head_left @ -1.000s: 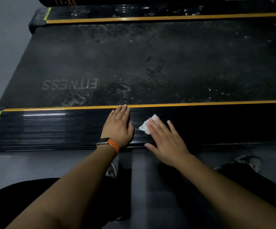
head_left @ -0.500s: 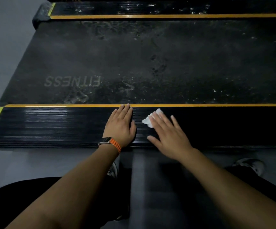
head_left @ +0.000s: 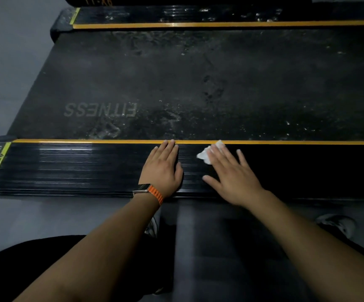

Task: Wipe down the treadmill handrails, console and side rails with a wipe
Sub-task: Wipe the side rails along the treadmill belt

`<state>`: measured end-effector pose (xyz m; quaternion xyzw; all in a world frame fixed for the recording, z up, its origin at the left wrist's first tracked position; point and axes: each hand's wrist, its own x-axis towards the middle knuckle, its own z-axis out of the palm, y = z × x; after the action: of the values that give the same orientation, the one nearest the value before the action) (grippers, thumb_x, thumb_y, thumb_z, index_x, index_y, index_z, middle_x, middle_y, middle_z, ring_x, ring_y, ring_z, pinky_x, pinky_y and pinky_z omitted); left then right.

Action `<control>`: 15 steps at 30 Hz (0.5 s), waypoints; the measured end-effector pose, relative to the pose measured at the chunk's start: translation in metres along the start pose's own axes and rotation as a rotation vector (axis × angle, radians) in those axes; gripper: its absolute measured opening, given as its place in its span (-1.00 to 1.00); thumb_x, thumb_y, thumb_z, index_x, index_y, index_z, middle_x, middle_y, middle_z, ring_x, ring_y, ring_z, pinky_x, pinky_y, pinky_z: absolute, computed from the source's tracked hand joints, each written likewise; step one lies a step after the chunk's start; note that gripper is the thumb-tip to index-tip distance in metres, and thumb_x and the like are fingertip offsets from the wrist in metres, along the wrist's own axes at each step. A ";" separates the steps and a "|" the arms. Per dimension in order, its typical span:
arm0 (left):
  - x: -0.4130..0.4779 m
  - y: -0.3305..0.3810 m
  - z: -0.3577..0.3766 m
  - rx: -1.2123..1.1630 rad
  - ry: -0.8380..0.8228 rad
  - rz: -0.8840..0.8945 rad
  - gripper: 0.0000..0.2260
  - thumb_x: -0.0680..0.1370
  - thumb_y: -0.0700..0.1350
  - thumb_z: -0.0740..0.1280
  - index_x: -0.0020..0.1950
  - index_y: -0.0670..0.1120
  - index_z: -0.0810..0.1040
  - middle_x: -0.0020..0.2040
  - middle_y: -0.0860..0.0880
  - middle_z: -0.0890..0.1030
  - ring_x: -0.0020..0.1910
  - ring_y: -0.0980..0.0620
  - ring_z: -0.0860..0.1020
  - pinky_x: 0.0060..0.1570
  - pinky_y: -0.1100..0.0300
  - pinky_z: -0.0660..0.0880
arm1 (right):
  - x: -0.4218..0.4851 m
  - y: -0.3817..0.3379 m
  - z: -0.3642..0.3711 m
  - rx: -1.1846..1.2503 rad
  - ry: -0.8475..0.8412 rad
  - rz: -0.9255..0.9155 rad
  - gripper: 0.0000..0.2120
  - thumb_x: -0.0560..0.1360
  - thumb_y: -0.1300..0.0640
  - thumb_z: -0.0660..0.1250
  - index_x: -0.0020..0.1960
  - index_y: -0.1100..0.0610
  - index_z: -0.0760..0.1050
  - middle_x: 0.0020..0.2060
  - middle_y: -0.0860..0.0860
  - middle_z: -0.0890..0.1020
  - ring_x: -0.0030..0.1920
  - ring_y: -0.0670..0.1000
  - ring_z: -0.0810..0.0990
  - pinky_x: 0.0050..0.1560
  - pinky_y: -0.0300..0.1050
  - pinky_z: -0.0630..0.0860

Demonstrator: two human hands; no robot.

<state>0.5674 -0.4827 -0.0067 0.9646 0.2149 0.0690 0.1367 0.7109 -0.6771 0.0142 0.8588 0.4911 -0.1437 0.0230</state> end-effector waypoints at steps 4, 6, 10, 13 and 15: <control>0.000 0.000 -0.001 -0.003 -0.005 -0.002 -0.46 0.66 0.06 0.09 0.58 -0.18 0.35 0.60 -0.12 0.32 0.62 -0.07 0.20 0.62 0.00 0.06 | -0.024 0.035 0.001 -0.011 -0.006 0.142 -0.12 0.49 -0.44 -0.40 0.70 -0.02 -0.29 0.67 -0.10 -0.29 0.63 -0.06 -0.39 0.63 0.23 -0.24; 0.000 0.000 0.000 -0.003 -0.009 0.000 -0.45 0.66 0.06 0.08 0.58 -0.18 0.35 0.60 -0.13 0.32 0.62 -0.07 0.20 0.62 -0.02 0.07 | -0.021 0.028 0.000 0.005 -0.018 0.173 -0.09 0.48 -0.46 -0.40 0.69 0.01 -0.30 0.67 -0.06 -0.30 0.64 -0.02 -0.40 0.63 0.23 -0.26; 0.001 0.000 0.000 0.003 0.001 0.001 -0.45 0.65 0.06 0.07 0.56 -0.19 0.37 0.59 -0.13 0.34 0.61 -0.08 0.22 0.61 -0.02 0.10 | 0.012 -0.011 -0.003 0.055 -0.022 0.088 0.05 0.39 -0.57 -0.48 0.69 0.05 -0.29 0.68 -0.04 -0.29 0.64 0.03 -0.39 0.64 0.23 -0.26; 0.000 0.000 0.001 0.002 0.008 0.003 -0.45 0.64 0.07 0.06 0.55 -0.19 0.39 0.58 -0.14 0.36 0.60 -0.08 0.24 0.60 -0.02 0.11 | 0.026 -0.018 -0.004 0.014 -0.030 0.010 -0.04 0.47 -0.52 -0.41 0.69 0.03 -0.30 0.67 -0.06 -0.30 0.64 -0.02 -0.40 0.64 0.21 -0.27; 0.000 0.000 0.000 0.003 -0.001 0.003 -0.45 0.65 0.07 0.06 0.56 -0.19 0.37 0.59 -0.13 0.35 0.61 -0.08 0.22 0.61 -0.02 0.09 | 0.020 -0.003 -0.005 -0.015 -0.024 0.001 -0.11 0.53 -0.47 -0.36 0.70 0.02 -0.30 0.67 -0.08 -0.30 0.63 -0.05 -0.40 0.64 0.20 -0.28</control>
<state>0.5676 -0.4827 -0.0071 0.9652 0.2133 0.0685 0.1351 0.7188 -0.6581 0.0141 0.8570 0.4917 -0.1501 0.0353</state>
